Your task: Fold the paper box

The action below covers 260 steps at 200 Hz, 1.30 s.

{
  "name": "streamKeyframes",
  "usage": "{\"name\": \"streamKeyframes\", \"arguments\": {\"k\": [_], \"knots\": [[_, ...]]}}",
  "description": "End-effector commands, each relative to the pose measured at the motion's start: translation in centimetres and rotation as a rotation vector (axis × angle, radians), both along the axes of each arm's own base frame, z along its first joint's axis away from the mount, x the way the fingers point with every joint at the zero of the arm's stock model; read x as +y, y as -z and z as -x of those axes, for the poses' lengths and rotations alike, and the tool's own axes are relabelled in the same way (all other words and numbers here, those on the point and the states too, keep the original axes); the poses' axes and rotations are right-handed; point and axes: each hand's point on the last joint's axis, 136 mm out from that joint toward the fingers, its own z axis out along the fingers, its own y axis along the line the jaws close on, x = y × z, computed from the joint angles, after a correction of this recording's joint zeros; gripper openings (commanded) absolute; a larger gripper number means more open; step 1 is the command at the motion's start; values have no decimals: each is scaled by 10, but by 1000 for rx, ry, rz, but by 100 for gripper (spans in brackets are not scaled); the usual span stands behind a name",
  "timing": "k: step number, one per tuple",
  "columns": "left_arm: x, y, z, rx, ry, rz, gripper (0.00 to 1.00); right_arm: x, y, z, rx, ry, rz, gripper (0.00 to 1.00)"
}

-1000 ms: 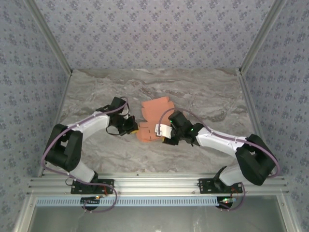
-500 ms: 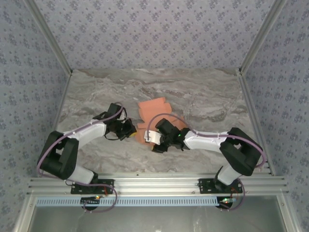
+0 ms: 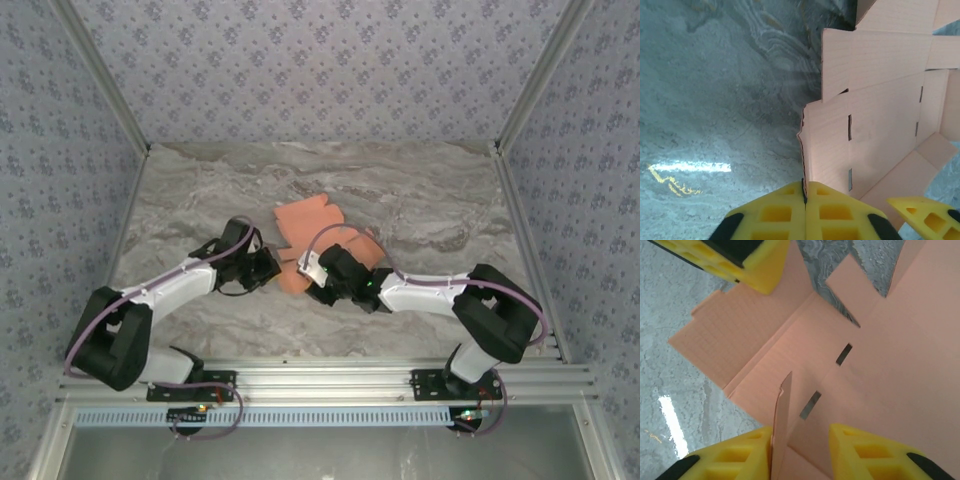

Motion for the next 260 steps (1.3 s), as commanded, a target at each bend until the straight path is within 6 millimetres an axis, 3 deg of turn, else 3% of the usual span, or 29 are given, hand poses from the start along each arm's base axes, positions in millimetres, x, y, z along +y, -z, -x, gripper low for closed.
{"name": "streamKeyframes", "arguments": {"k": [1, 11, 23, 49, 71, 101, 146, 197, 260], "knots": [[-1, -6, -1, -26, -11, 16, 47, -9, 8, -3, 40, 77, -11, 28], [-1, -8, -2, -30, -1, 19, 65, -10, 10, -4, 45, 84, -12, 24], [3, -14, -6, -46, 6, 13, 74, -12, 12, -5, 45, 95, -9, 21], [16, -32, -20, -119, -6, 2, 86, -12, 12, -4, 55, 97, -28, 15], [33, -36, -36, -168, -22, -56, 90, -12, 14, -1, 67, 85, -45, 12], [28, -24, -60, -208, 58, -108, 87, -12, 12, -1, 64, 80, -66, 12], [5, -21, -96, -249, 159, -94, 69, -11, -25, 13, -3, -35, -150, 34], [-5, 10, -101, -177, 191, -109, 48, -38, -29, 9, -32, -30, -142, 36], [-16, 27, -99, -149, 219, -126, 49, -62, -25, -5, -24, 90, -173, 36]]}}
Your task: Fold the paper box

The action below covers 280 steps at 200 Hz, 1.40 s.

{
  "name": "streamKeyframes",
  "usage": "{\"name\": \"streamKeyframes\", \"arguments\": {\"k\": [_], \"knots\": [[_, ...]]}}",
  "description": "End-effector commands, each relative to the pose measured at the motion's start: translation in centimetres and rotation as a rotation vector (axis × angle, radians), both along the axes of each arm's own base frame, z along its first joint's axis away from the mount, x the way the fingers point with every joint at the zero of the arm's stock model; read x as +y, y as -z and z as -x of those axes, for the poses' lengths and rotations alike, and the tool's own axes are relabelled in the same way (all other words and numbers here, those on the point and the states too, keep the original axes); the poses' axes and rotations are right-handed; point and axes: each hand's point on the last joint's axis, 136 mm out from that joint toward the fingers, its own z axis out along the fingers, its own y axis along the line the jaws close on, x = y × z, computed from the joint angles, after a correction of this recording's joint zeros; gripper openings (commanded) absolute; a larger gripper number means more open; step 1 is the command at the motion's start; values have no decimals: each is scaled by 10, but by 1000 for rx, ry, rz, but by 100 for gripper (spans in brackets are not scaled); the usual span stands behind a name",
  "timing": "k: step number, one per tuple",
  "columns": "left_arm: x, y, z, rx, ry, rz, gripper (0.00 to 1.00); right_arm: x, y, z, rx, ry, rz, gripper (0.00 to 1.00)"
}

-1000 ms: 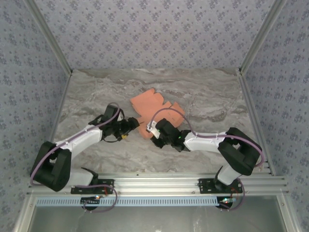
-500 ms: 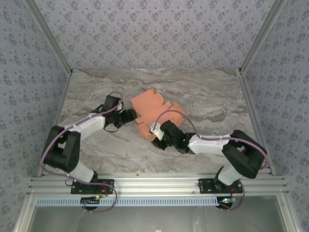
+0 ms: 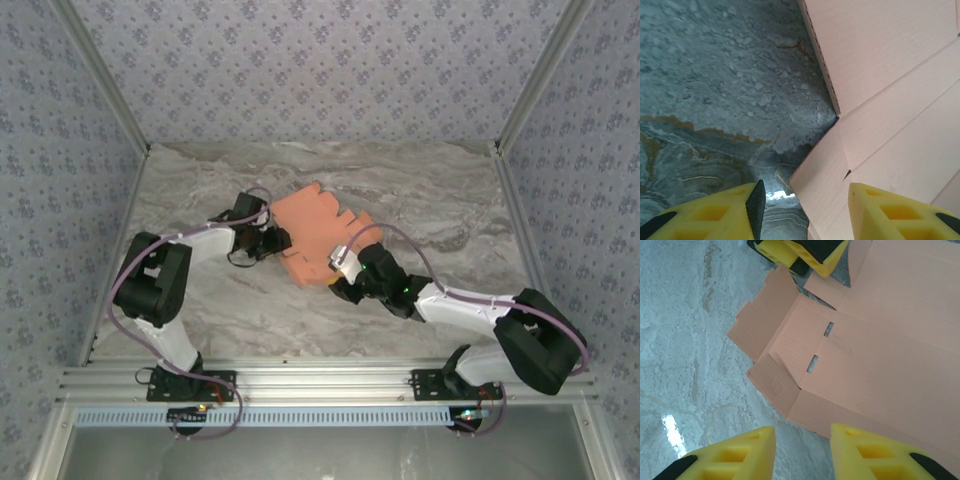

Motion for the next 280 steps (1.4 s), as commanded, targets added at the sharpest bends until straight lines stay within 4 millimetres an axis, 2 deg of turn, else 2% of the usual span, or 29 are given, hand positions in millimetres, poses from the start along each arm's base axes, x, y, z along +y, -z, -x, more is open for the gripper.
{"name": "streamKeyframes", "arguments": {"k": [1, 23, 60, 92, 106, 124, 127, 136, 145, 172, 185, 211, 234, 245, 258, 268, 280], "knots": [[-10, -4, -9, -28, 27, 11, 49, -6, -2, -5, 2, 47, -31, 36], [-17, 1, -11, -23, 36, 45, 46, -7, -4, -8, 7, 62, -62, 36], [-25, -1, -16, -50, 60, 65, 24, -6, -4, -9, 14, 52, -66, 35], [-28, -9, -18, -84, 99, 58, 0, -12, 2, -13, 50, 98, -61, 35], [-31, -15, -18, -116, 129, 54, 0, -18, 0, -20, 89, 182, -95, 35], [-35, -20, -16, -149, 160, 48, 0, -23, -3, -19, 138, 230, -146, 36], [-36, -22, -17, -155, 162, 47, 0, -23, -4, -18, 142, 233, -149, 39], [-37, -25, -17, -170, 161, 44, 0, -23, -3, -11, 160, 212, -149, 45], [-38, -28, -16, -189, 156, 39, 0, -18, -1, 1, 179, 143, -142, 48], [-39, -36, -14, -245, 132, 12, 0, -1, 10, 27, 207, -6, -78, 48], [-38, -38, -12, -261, 121, 0, 0, 8, 13, 31, 200, -26, -47, 48], [-34, -45, -8, -318, 107, -26, 0, 14, 8, 23, 201, 58, -100, 47], [-28, -49, -8, -332, 87, -47, 0, 4, -4, 13, 256, 241, -232, 46], [-26, -49, -8, -328, 85, -54, 0, 8, -8, 20, 268, 227, -262, 45], [-26, -49, -8, -324, 76, -53, 0, 11, -5, 31, 255, 158, -206, 45], [-26, -51, -7, -328, 68, -44, 0, 6, -2, 31, 240, 167, -165, 42], [-26, -55, -7, -330, 53, -27, 0, -2, -3, 23, 252, 243, -210, 41]]}}
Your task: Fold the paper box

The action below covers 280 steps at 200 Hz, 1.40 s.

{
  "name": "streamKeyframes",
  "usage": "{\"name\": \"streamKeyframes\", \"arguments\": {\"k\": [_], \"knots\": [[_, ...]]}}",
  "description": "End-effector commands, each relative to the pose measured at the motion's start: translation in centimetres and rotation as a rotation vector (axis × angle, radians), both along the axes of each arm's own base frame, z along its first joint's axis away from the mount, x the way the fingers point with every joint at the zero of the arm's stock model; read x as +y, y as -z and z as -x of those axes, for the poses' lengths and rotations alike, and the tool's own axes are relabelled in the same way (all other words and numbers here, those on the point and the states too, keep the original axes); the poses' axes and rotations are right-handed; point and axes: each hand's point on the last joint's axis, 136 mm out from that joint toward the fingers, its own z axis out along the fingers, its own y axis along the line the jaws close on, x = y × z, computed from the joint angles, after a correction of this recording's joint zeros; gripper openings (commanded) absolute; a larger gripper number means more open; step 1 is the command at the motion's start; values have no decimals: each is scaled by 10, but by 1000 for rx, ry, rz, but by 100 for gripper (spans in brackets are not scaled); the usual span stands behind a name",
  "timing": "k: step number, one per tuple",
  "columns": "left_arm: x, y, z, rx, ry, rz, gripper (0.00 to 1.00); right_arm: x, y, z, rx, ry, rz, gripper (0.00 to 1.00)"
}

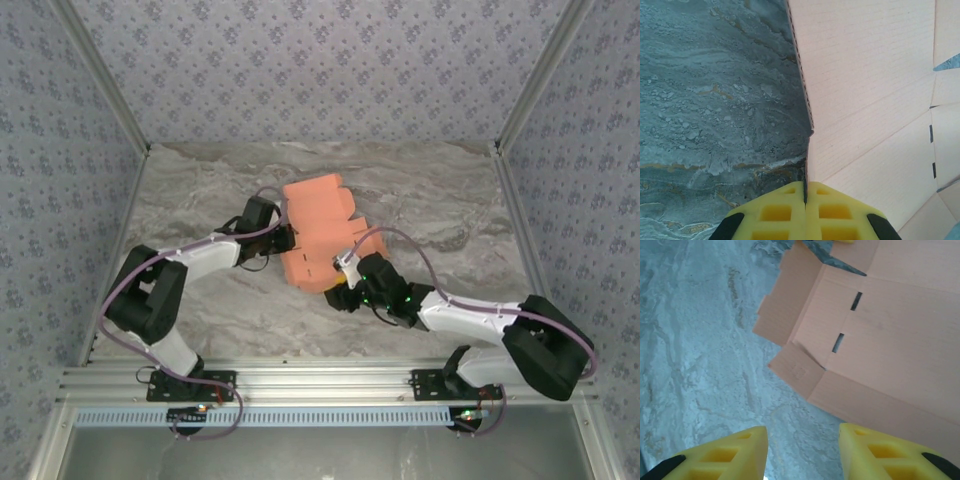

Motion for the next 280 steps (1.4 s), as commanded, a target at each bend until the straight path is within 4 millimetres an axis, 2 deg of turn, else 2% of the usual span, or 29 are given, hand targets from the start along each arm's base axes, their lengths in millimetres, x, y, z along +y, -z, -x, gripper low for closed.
{"name": "streamKeyframes", "arguments": {"k": [1, 30, 38, 48, 57, 69, 88, 102, 129, 160, 183, 206, 221, 227, 258, 280], "knots": [[2, -18, -4, -50, -33, 27, 0, -14, -2, -7, 29, 119, -32, 41], [7, -26, -4, 29, -122, 124, 0, -33, -8, -21, 289, 404, -240, 49], [8, -28, -4, 54, -147, 162, 0, -39, -4, -23, 378, 494, -268, 49], [8, -30, -5, 74, -167, 189, 0, -51, 4, -27, 510, 645, -299, 58], [6, -33, -5, 90, -178, 206, 0, -52, 7, -30, 610, 719, -343, 58], [3, -36, -5, 107, -184, 230, 0, -47, 3, -36, 664, 754, -444, 55], [1, -42, -6, 118, -204, 266, 0, -56, 15, -40, 762, 941, -534, 59], [-1, -46, -6, 115, -199, 280, 0, -54, 10, -51, 748, 952, -611, 59], [-4, -45, -5, 126, -185, 276, 0, -52, 11, -64, 779, 975, -627, 58], [-10, -45, -2, 130, -173, 283, 0, -49, 26, -68, 845, 1020, -634, 51], [-19, -42, 2, 133, -153, 276, 0, -48, 29, -73, 845, 1042, -636, 45], [-27, -38, 8, 137, -132, 259, 0, -49, 30, -78, 830, 1061, -634, 29], [-33, -37, 11, 129, -110, 246, 0, -49, 32, -79, 833, 1064, -621, 26], [-36, -36, 12, 128, -103, 240, 4, -48, 33, -79, 833, 1065, -614, 23], [-52, -39, 18, 126, -37, 288, 39, -51, 43, -76, 831, 1068, -560, 6], [-59, -48, 22, 107, 24, 335, 66, -61, 52, -71, 829, 1082, -520, 3]]}}
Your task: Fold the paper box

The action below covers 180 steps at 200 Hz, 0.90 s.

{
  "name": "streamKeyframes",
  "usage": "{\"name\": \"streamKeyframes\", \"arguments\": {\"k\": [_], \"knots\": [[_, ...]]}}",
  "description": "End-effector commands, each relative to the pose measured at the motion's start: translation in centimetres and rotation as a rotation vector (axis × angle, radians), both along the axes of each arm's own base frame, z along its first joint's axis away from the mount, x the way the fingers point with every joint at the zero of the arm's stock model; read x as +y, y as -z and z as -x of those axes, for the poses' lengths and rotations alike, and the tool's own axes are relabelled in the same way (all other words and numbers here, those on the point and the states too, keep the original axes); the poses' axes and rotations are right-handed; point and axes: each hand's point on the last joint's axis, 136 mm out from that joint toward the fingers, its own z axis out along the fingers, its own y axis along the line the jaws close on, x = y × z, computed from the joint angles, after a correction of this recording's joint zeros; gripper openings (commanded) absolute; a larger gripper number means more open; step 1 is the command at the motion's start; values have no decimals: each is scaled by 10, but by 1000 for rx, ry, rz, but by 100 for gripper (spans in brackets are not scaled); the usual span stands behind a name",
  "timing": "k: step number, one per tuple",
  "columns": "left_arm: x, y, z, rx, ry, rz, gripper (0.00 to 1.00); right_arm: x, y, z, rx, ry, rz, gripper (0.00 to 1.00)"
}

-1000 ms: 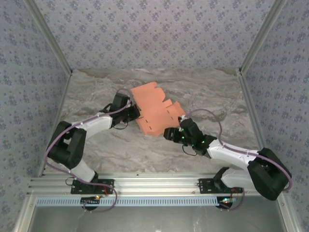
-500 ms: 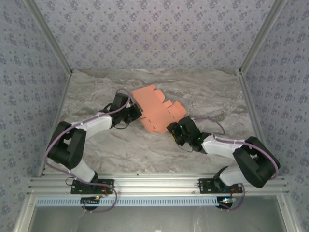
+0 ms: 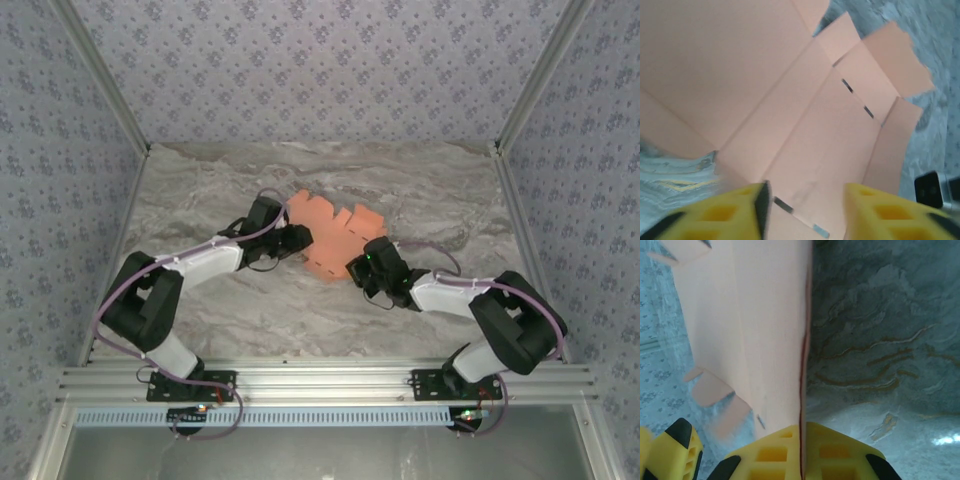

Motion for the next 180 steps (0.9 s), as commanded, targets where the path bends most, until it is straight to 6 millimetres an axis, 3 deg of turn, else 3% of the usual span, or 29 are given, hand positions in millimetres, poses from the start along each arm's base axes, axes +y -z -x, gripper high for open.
{"name": "streamKeyframes", "arguments": {"k": [1, 13, 38, 71, 85, 98, 108, 144, 180], "knots": [[-18, -21, -1, -61, 78, 86, 67, -12, 9, 1, 18, 6, 53, 3], [-17, -27, 2, -87, 103, 87, 75, -18, 14, 3, 26, 0, 66, 2], [-4, -33, 9, -107, 122, 70, 82, -29, 18, 4, 32, -49, 102, 1], [50, -34, 14, -124, 15, -39, 89, -41, 7, 2, -32, -198, 208, 0], [77, -34, 17, -138, -47, -82, 99, -47, 2, 3, -54, -237, 212, 0], [102, -28, 18, -119, -130, -121, 99, -50, -2, 2, -78, -255, 176, 0], [111, -22, 18, -102, -157, -106, 99, -50, -7, -1, -99, -261, 141, 0], [99, 4, 11, -12, -182, 17, 99, -47, -19, -6, -139, -303, 79, 0], [85, 2, -6, -19, -190, 91, 98, -39, -29, -7, -158, -319, 11, 0]]}}
